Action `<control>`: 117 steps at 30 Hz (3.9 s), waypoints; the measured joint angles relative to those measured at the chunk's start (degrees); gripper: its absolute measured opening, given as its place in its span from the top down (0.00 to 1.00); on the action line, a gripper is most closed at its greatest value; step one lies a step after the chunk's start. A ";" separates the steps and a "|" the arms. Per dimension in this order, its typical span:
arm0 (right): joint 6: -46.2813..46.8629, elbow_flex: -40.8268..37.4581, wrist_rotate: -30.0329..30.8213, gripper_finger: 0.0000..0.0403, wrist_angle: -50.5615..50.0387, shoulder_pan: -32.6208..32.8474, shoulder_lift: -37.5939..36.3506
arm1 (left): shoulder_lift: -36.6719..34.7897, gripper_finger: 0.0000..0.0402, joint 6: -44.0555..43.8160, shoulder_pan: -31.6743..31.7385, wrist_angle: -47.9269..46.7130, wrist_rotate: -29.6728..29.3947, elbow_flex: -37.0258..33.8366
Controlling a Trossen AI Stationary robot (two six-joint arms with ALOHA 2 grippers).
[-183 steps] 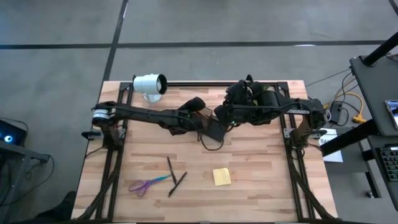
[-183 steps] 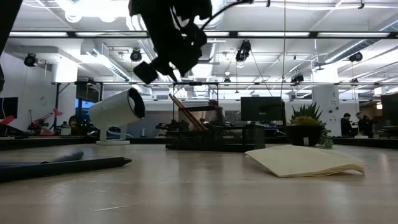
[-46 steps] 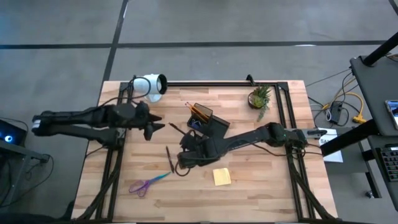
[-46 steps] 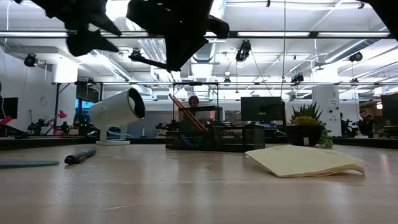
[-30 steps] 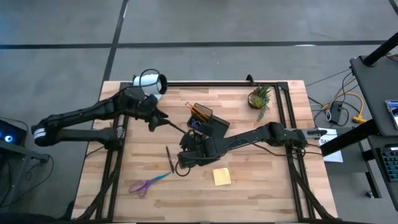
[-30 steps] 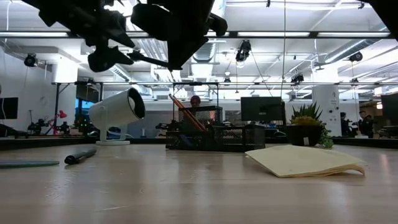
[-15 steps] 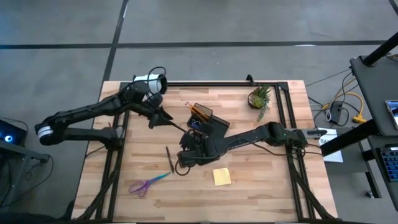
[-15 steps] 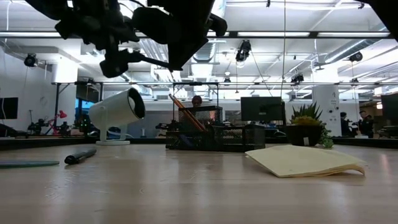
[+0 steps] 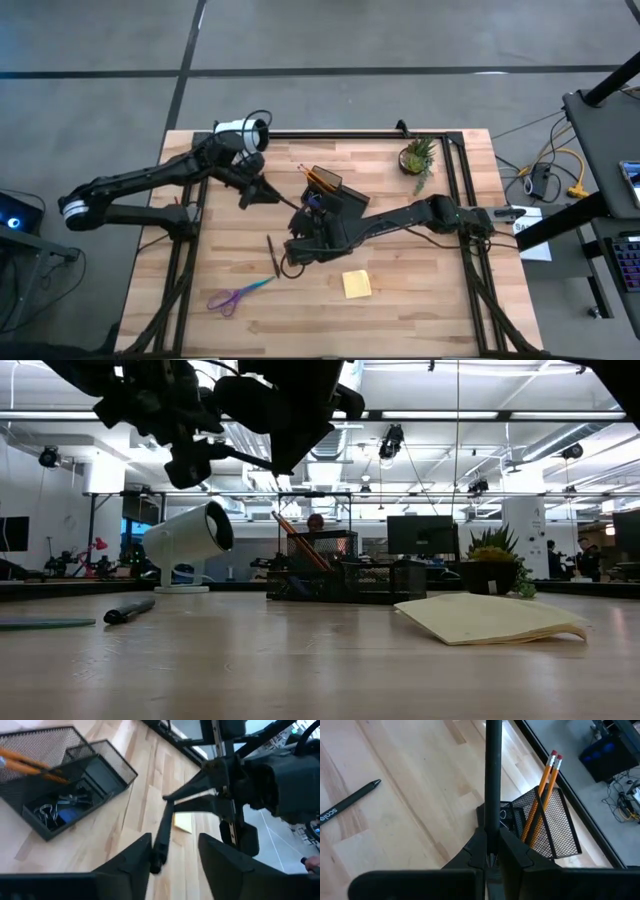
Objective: Pick and place office supplies into organizer
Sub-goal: Put the bottom black pen into the black desk organizer, then put the black pen into the black desk organizer
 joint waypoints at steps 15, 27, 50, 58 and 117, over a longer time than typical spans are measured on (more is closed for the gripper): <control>-0.06 0.00 -0.59 0.96 -0.12 -0.29 0.00 | 4.17 0.92 0.73 -0.01 3.11 0.22 0.16; -1.56 0.03 -0.20 0.78 -2.57 -0.18 -0.04 | 3.38 0.95 4.38 0.21 4.13 -8.89 0.31; 37.29 -22.30 -13.81 0.78 -19.55 3.54 -22.16 | 21.85 0.95 37.74 -0.14 -21.60 -30.13 32.94; 39.92 -30.10 -13.93 0.83 -15.92 3.08 -28.14 | 33.07 0.95 46.29 -3.55 -30.43 -37.43 43.57; -21.15 -34.99 -45.79 0.83 25.63 -11.46 -24.37 | 4.80 0.59 43.69 -25.78 -31.49 -37.04 4.18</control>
